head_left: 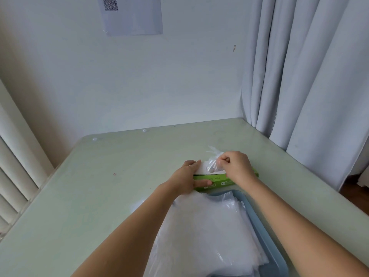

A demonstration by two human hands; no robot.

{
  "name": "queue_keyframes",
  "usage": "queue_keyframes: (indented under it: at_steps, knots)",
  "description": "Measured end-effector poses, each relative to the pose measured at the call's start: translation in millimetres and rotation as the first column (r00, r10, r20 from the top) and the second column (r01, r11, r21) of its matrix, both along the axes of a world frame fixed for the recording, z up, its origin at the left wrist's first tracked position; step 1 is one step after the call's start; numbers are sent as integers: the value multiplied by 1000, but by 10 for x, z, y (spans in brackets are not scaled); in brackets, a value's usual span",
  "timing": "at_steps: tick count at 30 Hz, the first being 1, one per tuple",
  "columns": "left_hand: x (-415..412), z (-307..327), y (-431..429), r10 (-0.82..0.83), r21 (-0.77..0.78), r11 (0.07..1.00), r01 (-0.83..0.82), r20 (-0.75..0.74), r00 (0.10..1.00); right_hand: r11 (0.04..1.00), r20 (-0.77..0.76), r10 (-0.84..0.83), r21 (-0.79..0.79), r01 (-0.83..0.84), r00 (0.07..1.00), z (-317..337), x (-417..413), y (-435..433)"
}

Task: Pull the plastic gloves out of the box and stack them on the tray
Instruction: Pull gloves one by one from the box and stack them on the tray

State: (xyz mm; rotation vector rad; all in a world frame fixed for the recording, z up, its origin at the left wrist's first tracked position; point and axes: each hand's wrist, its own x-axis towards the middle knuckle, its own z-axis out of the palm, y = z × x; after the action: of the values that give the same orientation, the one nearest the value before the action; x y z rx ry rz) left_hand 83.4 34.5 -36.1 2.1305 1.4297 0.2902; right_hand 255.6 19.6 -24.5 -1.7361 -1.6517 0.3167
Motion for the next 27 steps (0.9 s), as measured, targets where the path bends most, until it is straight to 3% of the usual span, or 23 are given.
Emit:
queue_keyframes:
  at_steps: [11,20,24,27]
  knots:
    - [-20,-8,1,2,-7,1000,-2,9,1000,992,-371,-18,108,62,929,346,347,132]
    - [-28,36,-25,4,-21,1000,-4,4,1000,981,-526,-93,97,168,846,492,597,139]
    - [9,69,-21,6,-25,1000,-7,-59,998,988,-479,151,90,-122,865,543,403,62]
    - [20,80,-10,44,-45,998,-45,-33,998,947,-350,316,63,-315,882,574,192,34]
